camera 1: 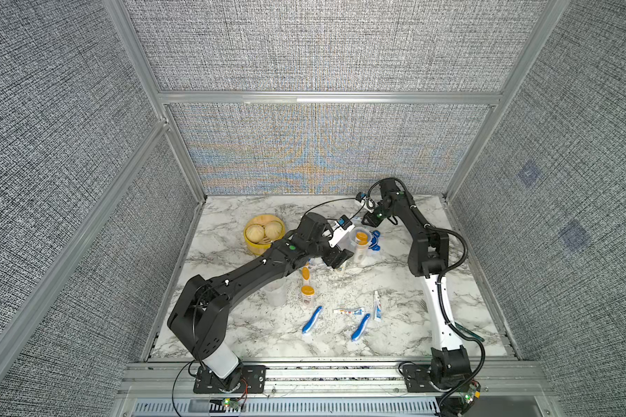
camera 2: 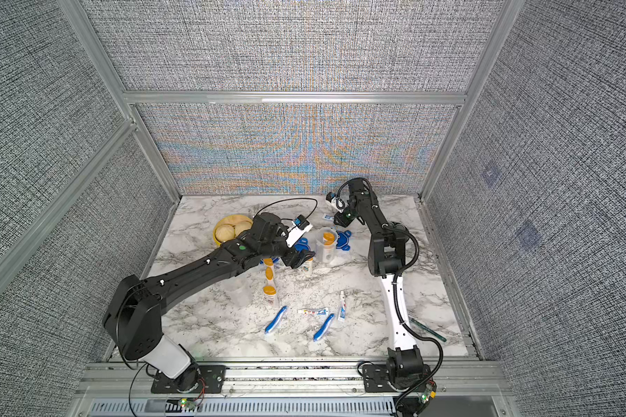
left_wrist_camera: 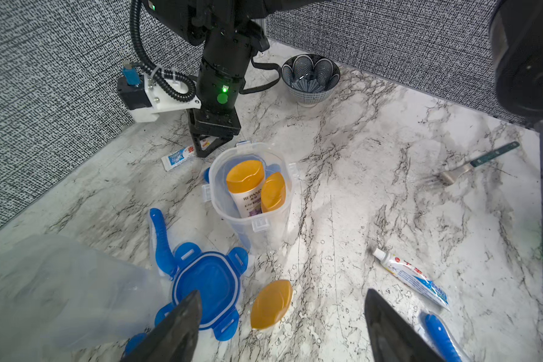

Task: Pack away toiletry kits
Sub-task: Pick up the toiletry item from the center of the board.

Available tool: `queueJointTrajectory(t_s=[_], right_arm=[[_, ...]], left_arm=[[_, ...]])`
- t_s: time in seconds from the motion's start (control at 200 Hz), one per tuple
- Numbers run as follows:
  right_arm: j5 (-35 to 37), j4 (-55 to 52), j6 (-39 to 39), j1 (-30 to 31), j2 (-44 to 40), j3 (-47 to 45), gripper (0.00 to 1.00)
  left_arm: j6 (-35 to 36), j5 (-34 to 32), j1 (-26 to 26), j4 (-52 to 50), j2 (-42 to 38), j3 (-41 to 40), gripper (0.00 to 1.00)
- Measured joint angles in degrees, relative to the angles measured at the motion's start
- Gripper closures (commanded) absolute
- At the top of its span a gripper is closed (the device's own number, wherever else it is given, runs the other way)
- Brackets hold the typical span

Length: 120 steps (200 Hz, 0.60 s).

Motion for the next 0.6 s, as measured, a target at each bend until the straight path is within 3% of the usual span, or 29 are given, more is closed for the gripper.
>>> queueJointTrajectory(t_s=[0.16, 0.435, 0.6], right_arm=[[0.02, 1.33, -0.07, -0.48, -4.24, -6.88, 0.82], [-0.33, 1.42, 1.81, -0.72, -9.73, -9.62, 0.91], [-1.36, 2.99, 5.60, -1.01, -19.78, -22.10, 0.92]], left_arm=[[-0.15, 0.13, 0.00, -0.22, -0.35, 0.00, 0.21], [-1.01, 0.55, 0.00, -1.29, -3.52, -0.66, 0.22], [-3.30, 1.16, 0.00, -0.94, -6.73, -1.75, 0.22]])
